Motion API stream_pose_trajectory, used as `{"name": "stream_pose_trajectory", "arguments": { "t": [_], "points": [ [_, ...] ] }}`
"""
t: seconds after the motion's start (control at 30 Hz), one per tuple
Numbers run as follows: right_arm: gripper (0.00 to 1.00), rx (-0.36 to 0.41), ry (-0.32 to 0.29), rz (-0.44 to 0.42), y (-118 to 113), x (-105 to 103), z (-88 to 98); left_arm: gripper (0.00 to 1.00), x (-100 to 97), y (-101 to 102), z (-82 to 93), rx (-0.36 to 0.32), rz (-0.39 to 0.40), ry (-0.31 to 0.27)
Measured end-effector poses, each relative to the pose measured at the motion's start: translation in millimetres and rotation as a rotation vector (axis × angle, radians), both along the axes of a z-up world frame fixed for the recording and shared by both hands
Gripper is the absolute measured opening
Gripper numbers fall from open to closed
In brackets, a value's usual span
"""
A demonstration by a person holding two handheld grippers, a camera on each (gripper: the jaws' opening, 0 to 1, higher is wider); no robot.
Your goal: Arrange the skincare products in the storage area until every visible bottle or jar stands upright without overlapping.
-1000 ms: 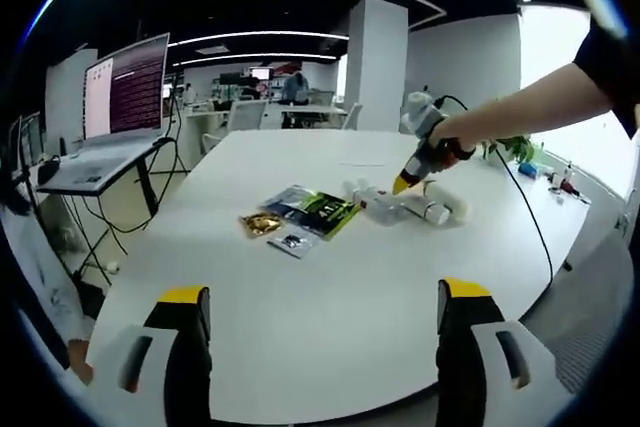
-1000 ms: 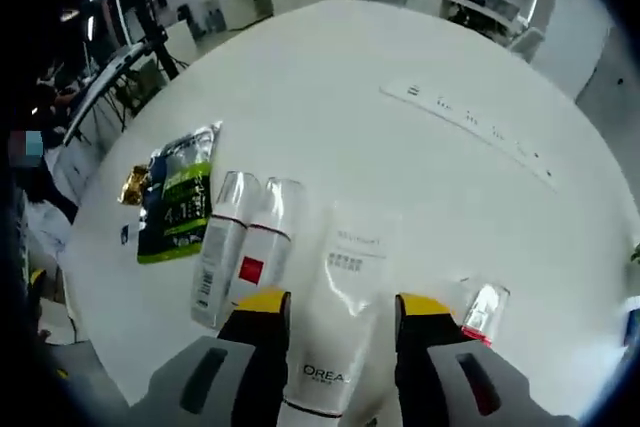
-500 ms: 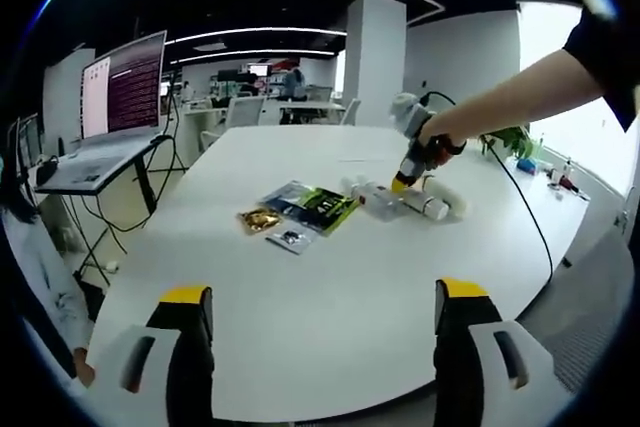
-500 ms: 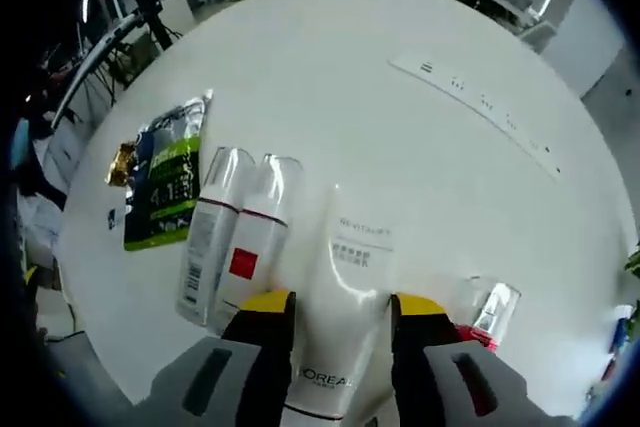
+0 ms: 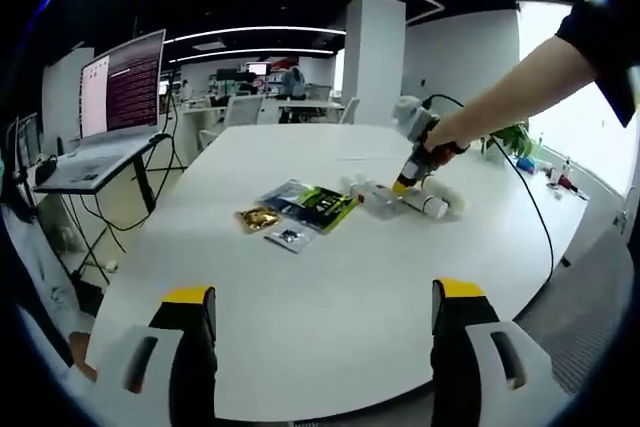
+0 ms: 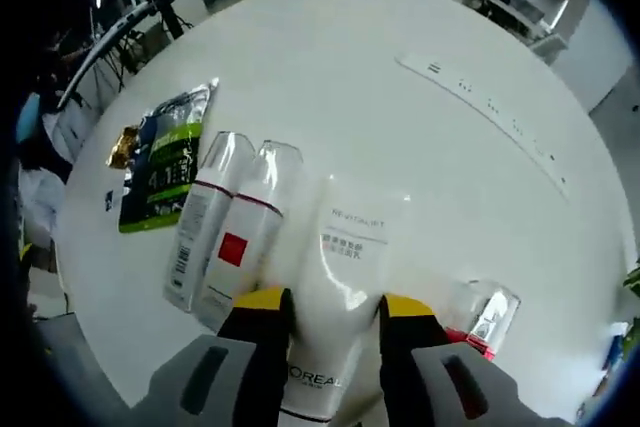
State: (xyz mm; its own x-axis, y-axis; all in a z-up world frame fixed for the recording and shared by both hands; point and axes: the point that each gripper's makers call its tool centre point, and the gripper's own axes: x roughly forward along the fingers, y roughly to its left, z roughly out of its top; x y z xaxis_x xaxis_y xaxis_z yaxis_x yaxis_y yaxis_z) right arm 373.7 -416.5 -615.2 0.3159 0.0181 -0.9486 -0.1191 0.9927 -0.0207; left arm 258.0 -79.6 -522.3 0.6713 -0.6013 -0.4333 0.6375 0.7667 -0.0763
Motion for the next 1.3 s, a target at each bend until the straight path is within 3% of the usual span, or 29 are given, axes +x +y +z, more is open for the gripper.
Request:
{"name": "stream_pose_trajectory", "arguments": {
  "t": [0.27,0.33,0.53,0.73,0.83,0.93,1.13,1.2,1.23,1.3],
  "points": [
    [0.27,0.008,-0.017,0.005,1.3,-0.6,0.4,0.82,-0.4,0.1,-1.0,0.006,-0.002,0.002],
    [0.24,0.020,-0.043,-0.073,-2.1,1.4,0.2,0.82,-1.2,-0.9,-1.6,0.008,-0.006,0.005],
    [0.21,0.030,-0.076,-0.066,-9.2,10.8,-3.4,0.81,-2.2,-1.2,-4.0,0.019,-0.015,0.013],
    [0.20,0.025,-0.158,-0.070,-13.1,18.4,0.6,0.82,-1.9,-1.4,-2.9,0.022,-0.016,0.009],
    [0.20,-0.042,-0.273,-0.057,-25.7,28.4,19.5,0.82,-2.3,-2.2,-2.2,0.021,-0.020,0.005],
    [0.20,-0.032,-0.368,-0.060,-23.4,20.5,40.8,0.82,-1.4,-1.7,-0.4,0.011,-0.014,-0.001],
    [0.20,0.004,-0.463,-0.075,-20.7,7.6,59.2,0.81,-0.9,-1.9,0.5,0.007,-0.015,-0.007],
    [0.20,0.003,-0.537,-0.067,-18.9,9.8,69.8,0.81,-1.0,-2.1,0.4,0.007,-0.016,-0.007],
    [0.20,-0.006,-0.619,-0.047,-11.9,5.1,86.7,0.81,-1.2,-2.1,0.4,0.008,-0.017,-0.007],
    [0.20,0.015,-0.698,-0.068,-11.1,4.9,100.2,0.81,-1.0,-2.1,1.0,0.006,-0.016,-0.010]
  ]
}}
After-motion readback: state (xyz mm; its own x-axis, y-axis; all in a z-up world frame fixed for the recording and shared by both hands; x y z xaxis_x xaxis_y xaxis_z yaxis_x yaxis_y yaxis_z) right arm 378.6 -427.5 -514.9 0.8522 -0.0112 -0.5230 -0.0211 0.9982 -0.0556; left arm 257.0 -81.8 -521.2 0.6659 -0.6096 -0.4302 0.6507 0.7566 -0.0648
